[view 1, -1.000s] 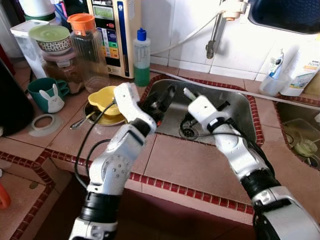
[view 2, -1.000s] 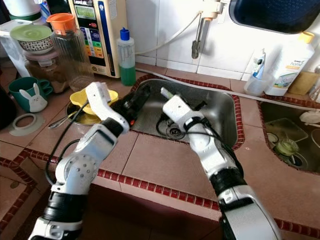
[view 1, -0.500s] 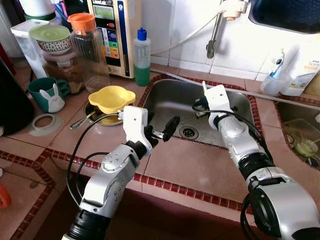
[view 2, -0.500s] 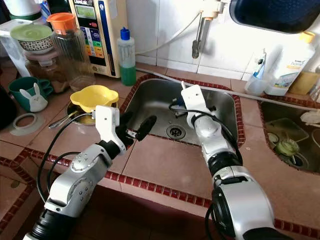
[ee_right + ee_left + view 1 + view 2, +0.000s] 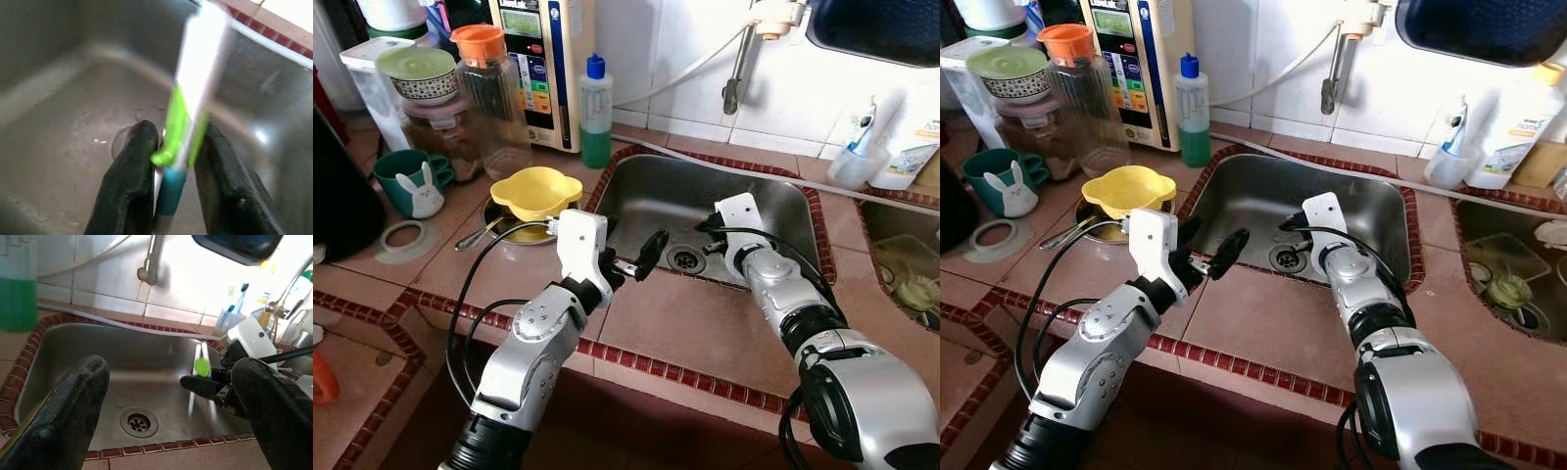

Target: Kitchen organization

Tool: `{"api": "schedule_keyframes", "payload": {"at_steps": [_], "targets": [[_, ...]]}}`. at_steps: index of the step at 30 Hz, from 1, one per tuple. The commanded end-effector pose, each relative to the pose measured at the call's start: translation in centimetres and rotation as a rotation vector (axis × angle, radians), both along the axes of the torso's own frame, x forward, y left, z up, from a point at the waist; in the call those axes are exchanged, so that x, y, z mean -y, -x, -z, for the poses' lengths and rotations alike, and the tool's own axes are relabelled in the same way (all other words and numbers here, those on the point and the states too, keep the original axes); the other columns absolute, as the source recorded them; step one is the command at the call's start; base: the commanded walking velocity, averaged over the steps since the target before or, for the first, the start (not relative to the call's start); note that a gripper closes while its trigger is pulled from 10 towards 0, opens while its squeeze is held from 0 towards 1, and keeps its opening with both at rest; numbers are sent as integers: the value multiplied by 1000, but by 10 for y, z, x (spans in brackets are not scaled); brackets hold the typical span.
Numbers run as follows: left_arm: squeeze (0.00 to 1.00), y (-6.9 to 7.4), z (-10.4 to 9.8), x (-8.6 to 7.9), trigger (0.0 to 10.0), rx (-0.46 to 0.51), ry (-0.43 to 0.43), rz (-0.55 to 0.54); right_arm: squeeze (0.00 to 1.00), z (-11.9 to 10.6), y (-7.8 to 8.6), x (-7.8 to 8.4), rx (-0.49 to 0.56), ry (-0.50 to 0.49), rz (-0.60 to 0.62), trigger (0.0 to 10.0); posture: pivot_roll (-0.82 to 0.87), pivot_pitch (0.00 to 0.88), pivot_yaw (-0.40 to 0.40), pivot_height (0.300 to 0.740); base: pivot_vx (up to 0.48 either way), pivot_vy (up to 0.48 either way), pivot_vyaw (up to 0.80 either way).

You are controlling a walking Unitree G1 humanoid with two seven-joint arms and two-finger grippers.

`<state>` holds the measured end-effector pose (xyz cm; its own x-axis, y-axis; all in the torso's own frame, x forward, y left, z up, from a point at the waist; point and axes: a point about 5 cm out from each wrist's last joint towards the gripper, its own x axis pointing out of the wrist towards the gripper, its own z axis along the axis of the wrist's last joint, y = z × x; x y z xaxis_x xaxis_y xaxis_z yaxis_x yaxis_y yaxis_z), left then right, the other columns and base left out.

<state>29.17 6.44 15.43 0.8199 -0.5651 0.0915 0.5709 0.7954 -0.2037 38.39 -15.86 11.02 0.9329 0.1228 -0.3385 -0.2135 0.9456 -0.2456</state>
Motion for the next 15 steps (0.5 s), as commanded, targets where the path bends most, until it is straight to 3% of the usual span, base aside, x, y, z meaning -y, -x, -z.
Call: {"api": "schedule_keyframes", "payload": {"at_steps": [1,15], "targets": [[0,1,-4,2,10000,27,-9,9,1000,-2,-1,-1,-2,-6,-7,10000,194,0,-42,740,0,0,0],[0,1,-4,5,10000,31,-12,16,1000,-3,0,-4,32,-30,-41,10000,182,0,-35,740,0,0,0]]}}
